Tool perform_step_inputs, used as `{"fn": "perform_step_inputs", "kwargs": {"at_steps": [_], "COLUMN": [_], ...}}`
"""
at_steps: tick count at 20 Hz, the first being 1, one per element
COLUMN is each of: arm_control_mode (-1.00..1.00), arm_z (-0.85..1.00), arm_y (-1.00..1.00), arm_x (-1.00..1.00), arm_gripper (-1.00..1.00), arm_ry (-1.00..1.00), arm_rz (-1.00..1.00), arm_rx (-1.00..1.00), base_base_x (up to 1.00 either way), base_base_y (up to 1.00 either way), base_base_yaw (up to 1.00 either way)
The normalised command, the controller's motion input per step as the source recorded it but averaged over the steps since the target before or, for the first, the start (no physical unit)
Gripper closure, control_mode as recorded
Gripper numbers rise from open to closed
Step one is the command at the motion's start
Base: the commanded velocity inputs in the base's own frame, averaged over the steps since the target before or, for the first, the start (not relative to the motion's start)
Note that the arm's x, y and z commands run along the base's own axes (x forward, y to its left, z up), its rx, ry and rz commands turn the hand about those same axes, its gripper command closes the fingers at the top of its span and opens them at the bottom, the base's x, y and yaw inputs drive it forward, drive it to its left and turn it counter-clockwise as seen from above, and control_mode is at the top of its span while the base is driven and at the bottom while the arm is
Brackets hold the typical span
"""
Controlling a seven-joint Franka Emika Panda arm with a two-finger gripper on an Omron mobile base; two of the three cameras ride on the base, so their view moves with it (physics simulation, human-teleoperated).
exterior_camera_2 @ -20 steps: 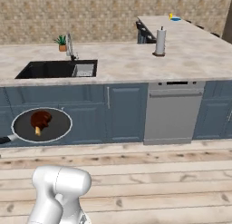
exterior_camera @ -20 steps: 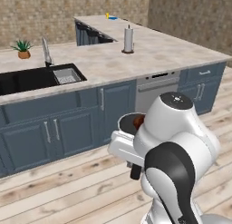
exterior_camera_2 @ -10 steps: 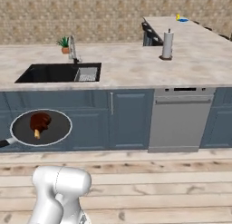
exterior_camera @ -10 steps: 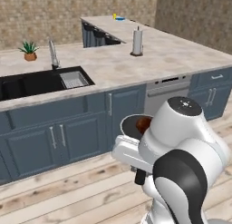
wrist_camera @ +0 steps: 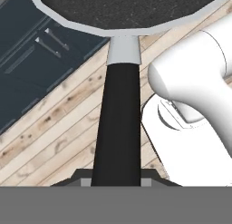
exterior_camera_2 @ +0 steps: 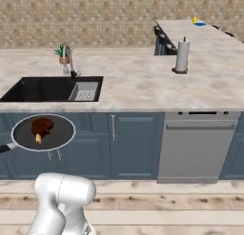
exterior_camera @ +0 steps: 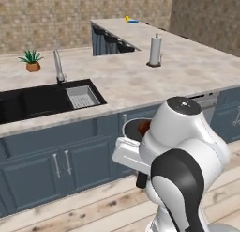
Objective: Pick up the pan with the steak in it and place it on the dining table. Then place the steak on the plate.
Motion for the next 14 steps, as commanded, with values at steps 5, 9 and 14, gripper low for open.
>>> {"fn": "perform_step_inputs", "kwargs": {"at_steps": [5, 9, 14], "arm_control_mode": [1.0, 1.0, 1.0], "arm_z": [0.0, 0.0, 0.0], "arm_y": [0.0, 0.0, 0.0], "arm_x": [0.0, 0.0, 0.0], "arm_gripper": [1.0, 1.0, 1.0], "arm_ry": [0.0, 0.0, 0.0], "arm_rz": [0.0, 0.0, 0.0], "arm_rx": [0.0, 0.0, 0.0], "base_base_x": [0.1, 0.06, 0.07], "base_base_y": [-0.73, -0.77, -0.79], "base_base_yaw": [0.2, 0.18, 0.17]}}
